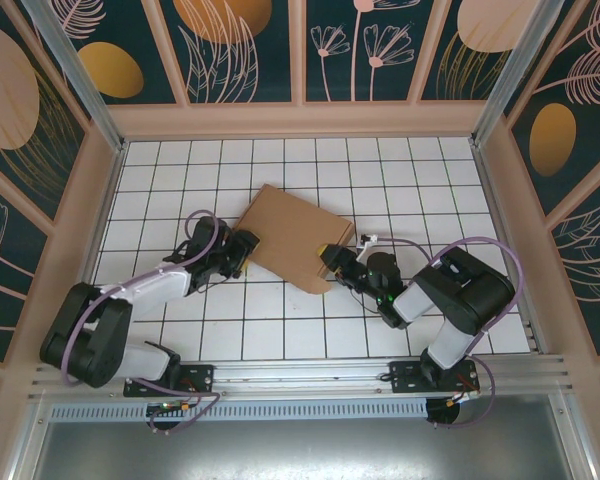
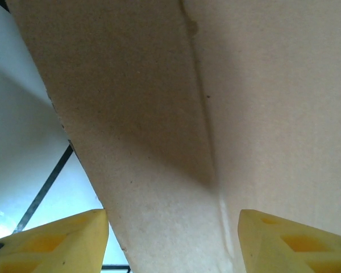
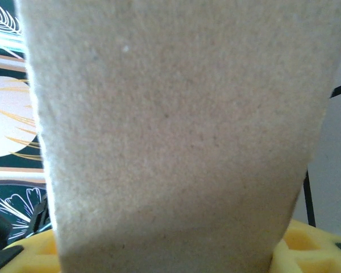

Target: Fold the paper box

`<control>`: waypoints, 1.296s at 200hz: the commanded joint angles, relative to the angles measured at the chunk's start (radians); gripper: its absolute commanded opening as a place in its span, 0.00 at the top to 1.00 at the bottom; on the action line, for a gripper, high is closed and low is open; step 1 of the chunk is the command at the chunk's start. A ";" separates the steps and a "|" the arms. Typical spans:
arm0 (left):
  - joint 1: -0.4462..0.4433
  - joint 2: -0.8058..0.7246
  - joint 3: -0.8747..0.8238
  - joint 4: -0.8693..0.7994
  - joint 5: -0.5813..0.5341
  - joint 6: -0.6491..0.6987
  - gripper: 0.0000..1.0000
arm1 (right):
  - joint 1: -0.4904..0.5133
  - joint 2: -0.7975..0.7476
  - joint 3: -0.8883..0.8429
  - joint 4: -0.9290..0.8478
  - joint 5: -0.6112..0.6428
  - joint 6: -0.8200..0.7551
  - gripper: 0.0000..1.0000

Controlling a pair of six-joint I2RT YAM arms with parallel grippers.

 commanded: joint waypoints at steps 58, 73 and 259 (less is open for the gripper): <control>-0.004 0.117 0.049 0.223 0.028 -0.013 0.44 | 0.015 0.082 0.018 0.140 -0.105 0.048 0.68; -0.004 0.068 0.046 0.142 0.007 0.005 0.43 | 0.005 0.076 0.002 0.146 -0.090 0.052 0.68; -0.004 -0.018 0.214 -0.269 0.004 0.145 0.37 | 0.001 0.008 0.019 -0.040 -0.032 -0.046 0.66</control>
